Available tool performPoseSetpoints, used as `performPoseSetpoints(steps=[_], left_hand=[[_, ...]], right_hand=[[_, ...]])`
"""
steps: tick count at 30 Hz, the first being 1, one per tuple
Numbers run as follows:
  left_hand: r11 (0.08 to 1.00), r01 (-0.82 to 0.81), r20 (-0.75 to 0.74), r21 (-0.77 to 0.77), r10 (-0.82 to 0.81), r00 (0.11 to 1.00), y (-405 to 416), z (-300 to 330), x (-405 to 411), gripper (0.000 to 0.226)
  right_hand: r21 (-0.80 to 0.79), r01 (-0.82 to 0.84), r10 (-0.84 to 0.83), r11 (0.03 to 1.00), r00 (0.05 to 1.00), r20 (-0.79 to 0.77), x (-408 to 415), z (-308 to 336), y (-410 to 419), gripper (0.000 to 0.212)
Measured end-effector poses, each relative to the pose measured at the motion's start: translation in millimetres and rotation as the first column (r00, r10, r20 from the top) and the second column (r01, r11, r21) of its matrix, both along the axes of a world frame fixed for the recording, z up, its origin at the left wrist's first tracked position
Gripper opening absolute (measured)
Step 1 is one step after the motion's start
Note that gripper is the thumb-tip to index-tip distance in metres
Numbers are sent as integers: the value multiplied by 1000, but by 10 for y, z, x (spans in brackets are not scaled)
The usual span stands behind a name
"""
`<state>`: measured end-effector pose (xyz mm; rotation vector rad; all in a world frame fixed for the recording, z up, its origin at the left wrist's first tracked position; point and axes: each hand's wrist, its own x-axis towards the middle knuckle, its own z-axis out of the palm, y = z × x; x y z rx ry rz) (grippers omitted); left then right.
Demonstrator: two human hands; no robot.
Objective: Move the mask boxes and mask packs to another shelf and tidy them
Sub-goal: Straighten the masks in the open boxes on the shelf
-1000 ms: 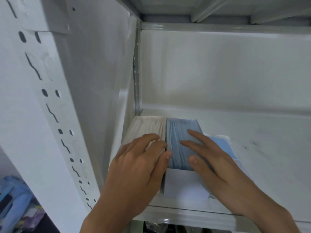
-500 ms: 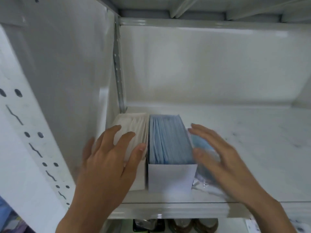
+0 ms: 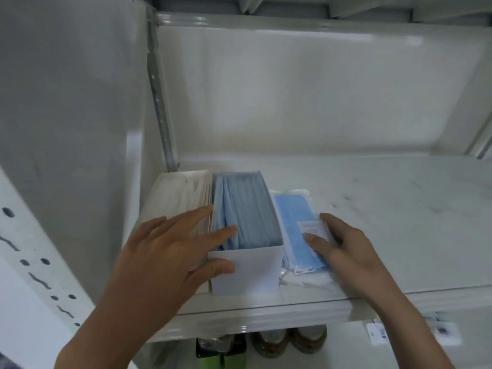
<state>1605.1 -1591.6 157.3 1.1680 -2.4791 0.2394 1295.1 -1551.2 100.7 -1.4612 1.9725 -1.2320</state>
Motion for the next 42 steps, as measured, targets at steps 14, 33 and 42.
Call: performPoseSetpoints(steps=[14,33,42], left_hand=[[980,124,-66,-158,-136,988,-80,-89,4,58],[973,175,-21,-147,-180,983,-132,-128,98,58],[972,193,-27,-132,-198,980,-141,-110,110,56]], right_hand=[[30,-29,29,999,1000,-10,6,-11,-34,55],[27,4,-4,1000,1000,0,41,-64,5,63],[41,19,-18,999,999,-43,50,20,-42,64]])
